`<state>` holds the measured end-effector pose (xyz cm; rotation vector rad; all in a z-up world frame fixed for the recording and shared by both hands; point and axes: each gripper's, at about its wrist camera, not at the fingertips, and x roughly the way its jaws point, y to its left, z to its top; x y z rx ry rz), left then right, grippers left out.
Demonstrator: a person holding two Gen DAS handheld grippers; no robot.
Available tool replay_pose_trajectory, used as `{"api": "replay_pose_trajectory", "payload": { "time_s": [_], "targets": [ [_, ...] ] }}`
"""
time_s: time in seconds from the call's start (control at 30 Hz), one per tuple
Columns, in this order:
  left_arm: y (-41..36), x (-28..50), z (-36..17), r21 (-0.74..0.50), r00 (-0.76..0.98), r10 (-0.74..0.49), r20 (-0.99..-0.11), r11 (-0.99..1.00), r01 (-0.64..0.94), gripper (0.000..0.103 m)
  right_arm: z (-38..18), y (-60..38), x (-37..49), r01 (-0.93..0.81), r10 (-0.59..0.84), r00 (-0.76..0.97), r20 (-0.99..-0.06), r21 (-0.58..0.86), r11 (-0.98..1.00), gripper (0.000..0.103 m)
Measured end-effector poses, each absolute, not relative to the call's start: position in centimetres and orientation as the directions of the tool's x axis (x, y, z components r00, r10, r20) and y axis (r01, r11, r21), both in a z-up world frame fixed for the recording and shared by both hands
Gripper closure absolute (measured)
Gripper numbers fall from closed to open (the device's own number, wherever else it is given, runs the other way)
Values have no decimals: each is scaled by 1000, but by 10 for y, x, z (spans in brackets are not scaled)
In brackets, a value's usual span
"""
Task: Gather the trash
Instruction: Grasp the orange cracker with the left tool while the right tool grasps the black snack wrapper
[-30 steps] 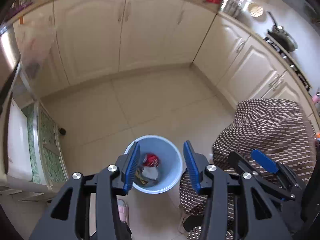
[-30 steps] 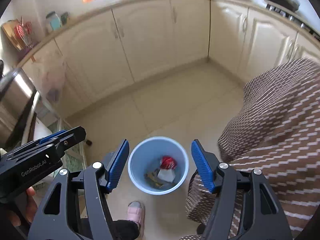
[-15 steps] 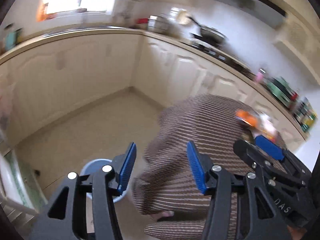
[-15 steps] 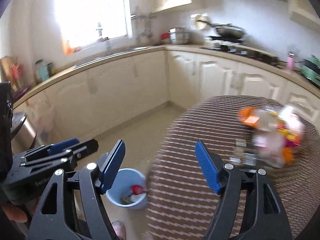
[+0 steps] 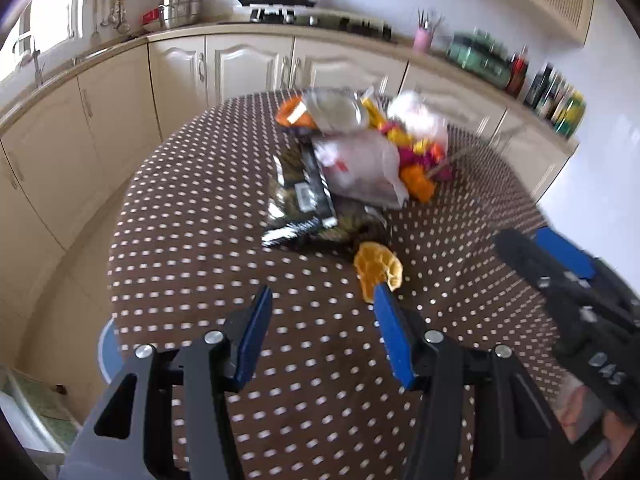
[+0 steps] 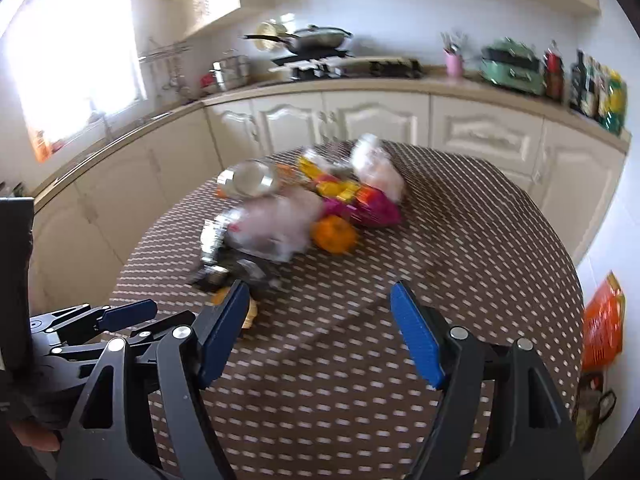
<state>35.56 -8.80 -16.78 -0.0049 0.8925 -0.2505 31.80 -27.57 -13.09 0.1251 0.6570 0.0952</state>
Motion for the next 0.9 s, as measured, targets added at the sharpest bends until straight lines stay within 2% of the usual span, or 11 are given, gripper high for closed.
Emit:
{"api": "replay_pose_trajectory", "payload": {
  "time_s": [0.27,0.3,0.33,0.37,0.43,0.6,0.8,0.9],
  "targets": [
    [-137,373,-185,-34,562,-186,-806,962,270,51,-144,-306,323,-26,138,761,-634,183,983,32],
    [-138,375,-187,-26,561,-177,-809,963,267,56,-144,-307,324,-26,139,758,-637,183,983,32],
    [-139,376,-187,-9,573,-164,-803,965,263,66,-144,-306,325,-26,139,756,-640,183,983,32],
    [-138,377,-186,-5,575,-165,-801,963,268,70,-144,-306,326,-25,140,755,-640,185,982,31],
    [-134,378,-183,-28,575,-189,-796,961,277,71,-142,-303,328,-33,147,754,-640,187,982,31],
    [-99,363,-156,-110,619,-259,-741,957,269,71,-140,-285,338,-80,187,749,-636,192,978,31],
    [-42,367,-140,-117,677,-188,-711,982,150,71,-137,-233,358,-192,274,714,-645,197,962,32],
    [-10,371,-139,-130,680,-157,-716,987,92,71,-136,-202,372,-248,309,690,-655,188,951,38]
  ]
}}
